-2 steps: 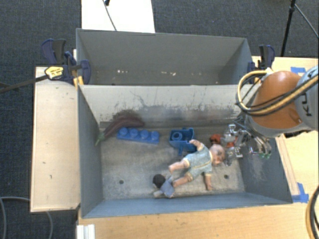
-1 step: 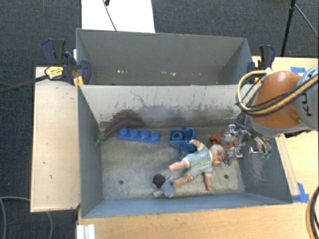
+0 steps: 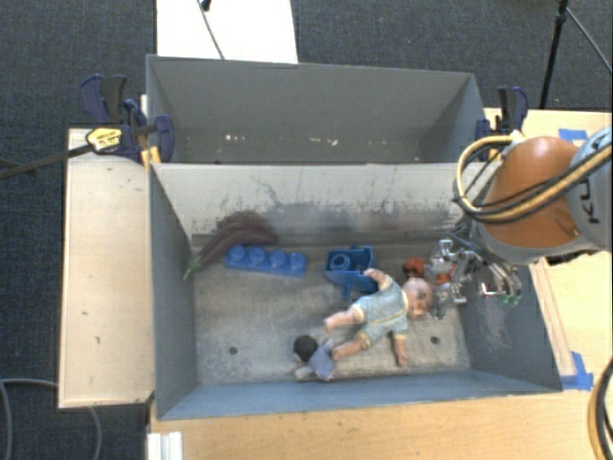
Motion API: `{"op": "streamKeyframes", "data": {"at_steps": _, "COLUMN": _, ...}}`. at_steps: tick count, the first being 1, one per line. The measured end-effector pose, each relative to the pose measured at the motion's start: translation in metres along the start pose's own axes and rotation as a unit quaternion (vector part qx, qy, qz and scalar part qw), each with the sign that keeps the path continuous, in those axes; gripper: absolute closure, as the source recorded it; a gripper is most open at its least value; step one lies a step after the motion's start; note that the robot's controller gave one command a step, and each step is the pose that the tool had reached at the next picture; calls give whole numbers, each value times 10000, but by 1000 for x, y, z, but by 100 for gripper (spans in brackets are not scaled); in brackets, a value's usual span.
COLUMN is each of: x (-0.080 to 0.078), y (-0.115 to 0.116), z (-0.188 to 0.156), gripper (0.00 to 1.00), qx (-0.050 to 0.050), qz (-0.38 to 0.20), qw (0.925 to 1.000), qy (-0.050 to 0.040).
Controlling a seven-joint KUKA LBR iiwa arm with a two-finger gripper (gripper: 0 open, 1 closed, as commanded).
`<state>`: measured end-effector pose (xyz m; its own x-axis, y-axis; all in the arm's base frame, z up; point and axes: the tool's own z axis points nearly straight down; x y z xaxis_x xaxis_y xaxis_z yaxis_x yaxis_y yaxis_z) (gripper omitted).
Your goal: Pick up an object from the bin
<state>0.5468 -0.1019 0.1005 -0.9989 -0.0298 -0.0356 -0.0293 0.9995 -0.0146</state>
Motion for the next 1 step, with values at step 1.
{"op": "streamKeyframes", "data": {"at_steps": 1, "x": 0, "y": 0, "z": 0, "gripper": 100, "qx": 0, "qz": -3, "qw": 10000, "qy": 0}}
